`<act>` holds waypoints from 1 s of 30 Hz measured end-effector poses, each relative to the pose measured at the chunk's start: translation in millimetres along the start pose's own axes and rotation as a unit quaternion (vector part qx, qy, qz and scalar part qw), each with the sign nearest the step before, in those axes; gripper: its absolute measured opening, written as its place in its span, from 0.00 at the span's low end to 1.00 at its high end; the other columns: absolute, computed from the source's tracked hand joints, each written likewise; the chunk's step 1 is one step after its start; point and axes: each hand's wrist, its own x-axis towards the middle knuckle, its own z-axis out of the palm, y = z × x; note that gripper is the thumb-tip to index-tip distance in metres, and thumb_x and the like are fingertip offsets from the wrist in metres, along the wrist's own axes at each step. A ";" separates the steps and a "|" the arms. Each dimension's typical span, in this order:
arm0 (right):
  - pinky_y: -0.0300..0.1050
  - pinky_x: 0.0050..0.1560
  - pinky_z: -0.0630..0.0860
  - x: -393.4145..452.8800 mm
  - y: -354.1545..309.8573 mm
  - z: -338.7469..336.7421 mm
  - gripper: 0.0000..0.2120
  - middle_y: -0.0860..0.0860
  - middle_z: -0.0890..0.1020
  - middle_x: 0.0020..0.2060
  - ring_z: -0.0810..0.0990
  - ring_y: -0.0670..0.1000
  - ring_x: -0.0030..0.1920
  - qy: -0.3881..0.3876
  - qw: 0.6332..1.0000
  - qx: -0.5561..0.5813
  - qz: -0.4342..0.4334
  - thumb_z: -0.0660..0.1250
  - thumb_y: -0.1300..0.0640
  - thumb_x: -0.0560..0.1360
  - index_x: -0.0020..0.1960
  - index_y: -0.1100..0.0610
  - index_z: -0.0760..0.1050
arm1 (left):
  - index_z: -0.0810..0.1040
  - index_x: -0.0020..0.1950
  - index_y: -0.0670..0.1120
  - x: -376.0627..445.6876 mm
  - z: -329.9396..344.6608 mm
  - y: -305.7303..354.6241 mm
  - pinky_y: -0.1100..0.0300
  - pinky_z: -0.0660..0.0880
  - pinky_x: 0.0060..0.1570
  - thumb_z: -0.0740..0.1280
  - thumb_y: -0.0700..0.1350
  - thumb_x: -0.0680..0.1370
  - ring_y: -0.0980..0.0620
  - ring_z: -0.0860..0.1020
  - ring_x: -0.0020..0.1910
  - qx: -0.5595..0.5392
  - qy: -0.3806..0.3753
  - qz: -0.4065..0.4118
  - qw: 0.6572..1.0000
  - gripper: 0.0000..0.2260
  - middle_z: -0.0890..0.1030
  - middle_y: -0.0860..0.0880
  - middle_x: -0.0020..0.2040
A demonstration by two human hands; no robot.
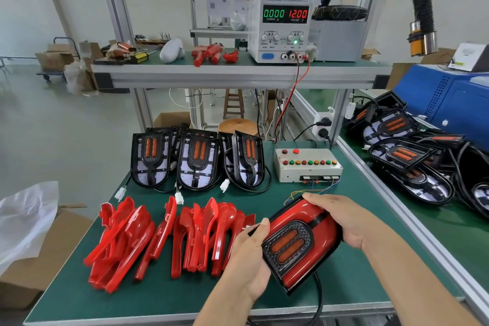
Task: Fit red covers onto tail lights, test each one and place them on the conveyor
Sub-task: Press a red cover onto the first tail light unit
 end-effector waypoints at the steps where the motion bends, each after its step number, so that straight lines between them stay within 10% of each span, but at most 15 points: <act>1: 0.61 0.56 0.82 -0.3 0.5 1.1 0.22 0.59 0.87 0.47 0.87 0.62 0.47 0.001 1.000 0.002 -0.003 0.77 0.44 0.70 0.57 0.58 0.82 | 0.77 0.62 0.31 0.3 -0.4 0.1 0.46 0.83 0.47 0.63 0.45 0.84 0.35 0.84 0.55 0.005 0.004 0.000 1.000 0.17 0.84 0.33 0.56; 30: 0.53 0.39 0.84 -3.5 0.0 11.9 0.19 0.60 0.87 0.43 0.87 0.61 0.40 0.038 0.998 0.055 -0.015 0.80 0.47 0.66 0.49 0.58 0.79 | 0.75 0.66 0.34 9.1 -6.7 -4.0 0.42 0.83 0.51 0.68 0.46 0.82 0.35 0.84 0.56 0.031 0.059 0.010 0.998 0.19 0.84 0.35 0.56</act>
